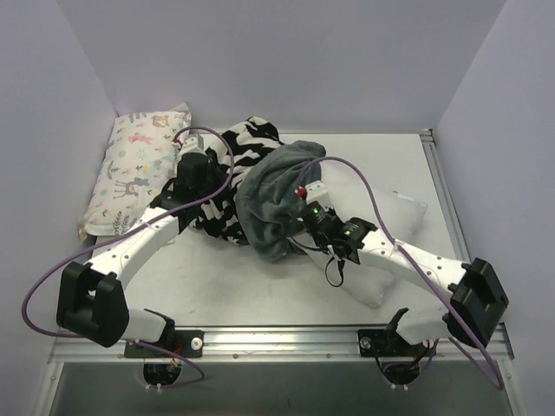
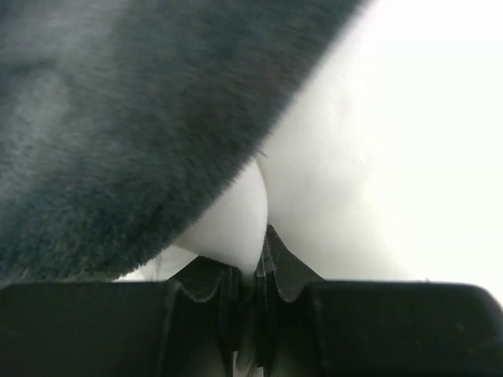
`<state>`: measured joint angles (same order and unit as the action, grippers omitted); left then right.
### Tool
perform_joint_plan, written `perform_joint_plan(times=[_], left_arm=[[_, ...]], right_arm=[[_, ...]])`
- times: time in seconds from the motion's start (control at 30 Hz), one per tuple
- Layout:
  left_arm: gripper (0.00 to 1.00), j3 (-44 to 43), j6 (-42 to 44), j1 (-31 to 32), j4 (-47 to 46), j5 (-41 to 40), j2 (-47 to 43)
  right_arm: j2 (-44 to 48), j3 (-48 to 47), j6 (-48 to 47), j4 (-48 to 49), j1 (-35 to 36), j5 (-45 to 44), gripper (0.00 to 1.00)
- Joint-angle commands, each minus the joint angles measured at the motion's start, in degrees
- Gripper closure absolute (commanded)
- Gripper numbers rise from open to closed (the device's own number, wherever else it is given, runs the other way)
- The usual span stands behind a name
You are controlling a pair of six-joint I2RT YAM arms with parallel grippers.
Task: Remove the pillowcase from the pillow
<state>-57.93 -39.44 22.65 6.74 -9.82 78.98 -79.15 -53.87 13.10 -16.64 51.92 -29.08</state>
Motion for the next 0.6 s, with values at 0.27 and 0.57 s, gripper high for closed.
perform_joint_plan(times=[0.27,0.57], left_arm=[[0.14,-8.08,5.95,-0.07,9.25,-2.48,-6.46],[0.03,8.53,5.08,2.13,4.51,3.05,-13.51]], right_arm=[[12.79,3.59,6.32,-3.75,-13.68,11.58,1.00],[14.73,0.08,6.32,-5.15,-16.06,17.04,1.00]])
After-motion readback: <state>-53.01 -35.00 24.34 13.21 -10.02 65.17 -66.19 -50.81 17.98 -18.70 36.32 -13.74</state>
